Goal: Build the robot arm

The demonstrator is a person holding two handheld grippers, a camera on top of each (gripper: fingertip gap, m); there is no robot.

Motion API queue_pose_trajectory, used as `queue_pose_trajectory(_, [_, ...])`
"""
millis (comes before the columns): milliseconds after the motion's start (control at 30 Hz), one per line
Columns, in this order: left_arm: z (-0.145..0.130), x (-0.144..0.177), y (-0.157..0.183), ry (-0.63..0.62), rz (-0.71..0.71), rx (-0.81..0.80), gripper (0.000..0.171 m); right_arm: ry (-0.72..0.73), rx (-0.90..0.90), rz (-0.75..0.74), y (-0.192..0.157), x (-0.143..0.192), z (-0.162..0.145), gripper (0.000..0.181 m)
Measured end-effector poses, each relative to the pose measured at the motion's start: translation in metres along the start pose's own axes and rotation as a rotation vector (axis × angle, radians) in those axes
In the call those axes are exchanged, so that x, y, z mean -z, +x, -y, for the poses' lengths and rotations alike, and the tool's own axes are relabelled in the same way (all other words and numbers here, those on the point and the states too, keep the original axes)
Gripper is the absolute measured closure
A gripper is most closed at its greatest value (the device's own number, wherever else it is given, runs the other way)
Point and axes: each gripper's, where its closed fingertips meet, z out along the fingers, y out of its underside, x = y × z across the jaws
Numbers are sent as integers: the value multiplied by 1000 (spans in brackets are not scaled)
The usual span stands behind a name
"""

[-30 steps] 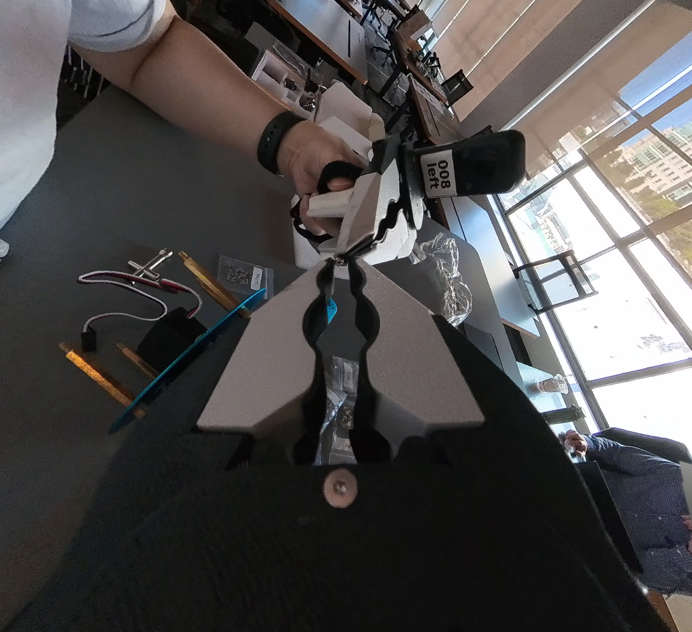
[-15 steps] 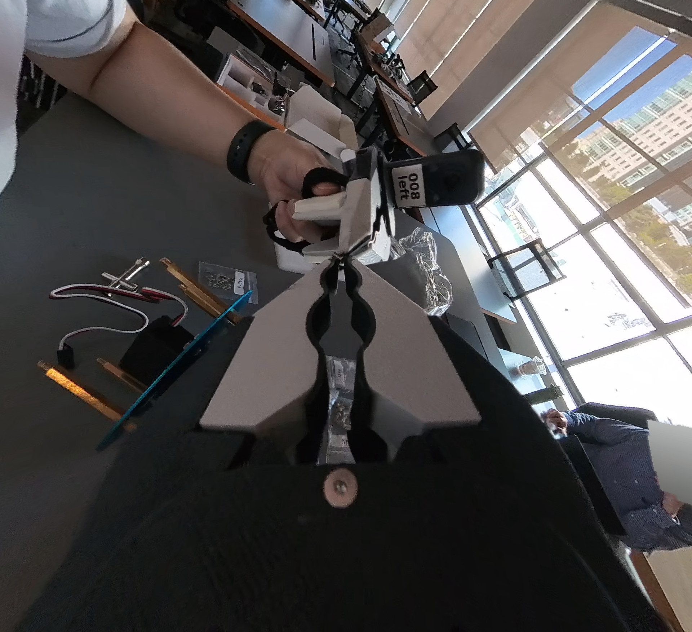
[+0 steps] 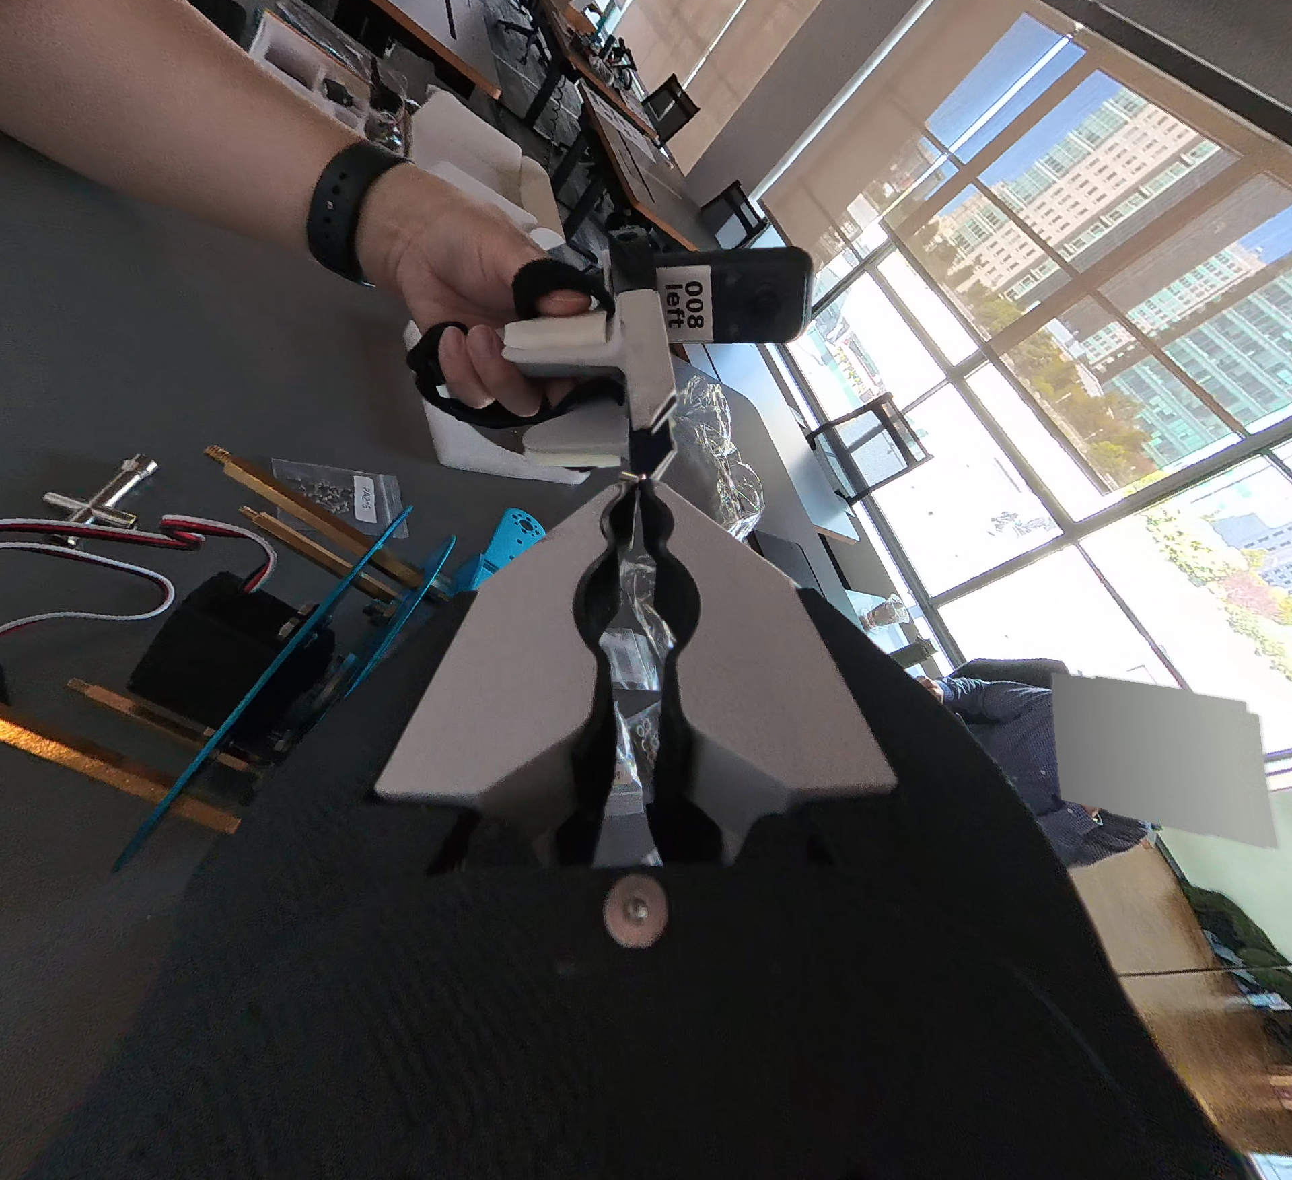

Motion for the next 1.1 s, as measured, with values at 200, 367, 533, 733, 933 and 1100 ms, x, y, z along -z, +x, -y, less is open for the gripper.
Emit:
queue_pose_trajectory(200, [-9, -11, -4, -41, 31, -8, 165, -36, 22, -19, 0, -2, -6, 181])
queue_pose_trajectory(367, [-10, -12, -7, -46, 49, -38, 171, -43, 28, -20, 0, -2, -9, 181])
queue_pose_trajectory(533, [-20, -14, 3, -127, 22, -92, 171, 21, -28, 133, -12, 4, -1, 177])
queue_pose_trajectory(733, [-34, -21, 20, -214, -32, -191, 171, 193, -359, 460, -16, 17, 22, 168])
queue_pose_trajectory(933, [-34, -23, 27, -220, -30, -250, 171, 274, -551, 626, -22, 20, 28, 169])
queue_pose_trajectory(1100, [-34, -24, 29, -217, -40, -261, 171, 258, -576, 650, -25, 16, 28, 169])
